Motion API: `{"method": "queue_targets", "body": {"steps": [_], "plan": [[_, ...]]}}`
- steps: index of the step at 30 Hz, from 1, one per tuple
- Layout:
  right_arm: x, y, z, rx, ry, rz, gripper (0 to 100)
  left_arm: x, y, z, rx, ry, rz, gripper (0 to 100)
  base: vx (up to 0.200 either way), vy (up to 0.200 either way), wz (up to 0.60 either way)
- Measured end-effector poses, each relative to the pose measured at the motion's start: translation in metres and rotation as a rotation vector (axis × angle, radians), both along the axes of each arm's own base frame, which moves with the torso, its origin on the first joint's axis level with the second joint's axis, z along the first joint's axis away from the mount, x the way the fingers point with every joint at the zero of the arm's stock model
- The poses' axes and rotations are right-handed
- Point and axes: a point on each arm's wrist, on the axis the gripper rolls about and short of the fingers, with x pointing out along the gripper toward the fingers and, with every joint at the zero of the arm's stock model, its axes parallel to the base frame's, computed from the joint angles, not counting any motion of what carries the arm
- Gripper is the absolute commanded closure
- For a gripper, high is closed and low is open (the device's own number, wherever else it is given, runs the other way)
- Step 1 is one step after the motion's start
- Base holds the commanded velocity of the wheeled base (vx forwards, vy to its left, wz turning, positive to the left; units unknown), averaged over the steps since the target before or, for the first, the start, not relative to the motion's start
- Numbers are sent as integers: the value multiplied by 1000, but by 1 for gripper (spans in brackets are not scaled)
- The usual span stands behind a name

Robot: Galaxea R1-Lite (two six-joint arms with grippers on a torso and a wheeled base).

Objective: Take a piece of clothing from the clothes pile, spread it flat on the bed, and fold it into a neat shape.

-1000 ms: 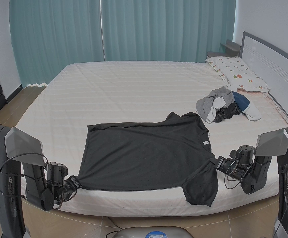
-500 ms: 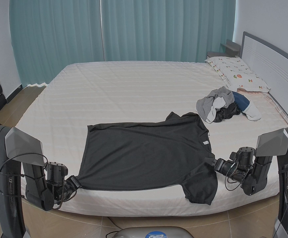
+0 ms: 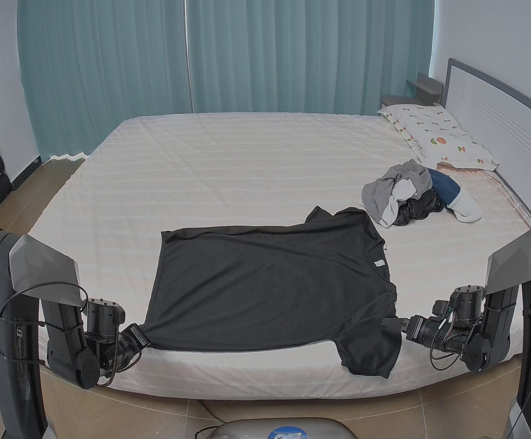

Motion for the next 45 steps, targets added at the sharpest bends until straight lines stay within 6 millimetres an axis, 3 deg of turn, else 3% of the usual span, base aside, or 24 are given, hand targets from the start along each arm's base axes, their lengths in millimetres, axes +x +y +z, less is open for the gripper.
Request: {"method": "queue_targets", "body": {"steps": [13, 14, 29, 37, 45], "plan": [[-4, 15, -15, -45, 19, 84, 0, 0, 0, 0, 0, 1, 0, 100, 0, 0, 0], [-3, 15, -15, -47, 19, 86, 100, 0, 0, 0, 0, 1, 0, 100, 0, 0, 0], [-17, 8, -18, -99, 39, 62, 100, 0, 0, 0, 0, 2, -1, 100, 0, 0, 0], [-42, -10, -13, -102, 90, 43, 100, -1, 0, 0, -2, 4, 1, 100, 0, 0, 0], [-59, -14, -4, -90, 101, 126, 100, -4, 4, 0, 3, 13, 16, 100, 0, 0, 0]]}}
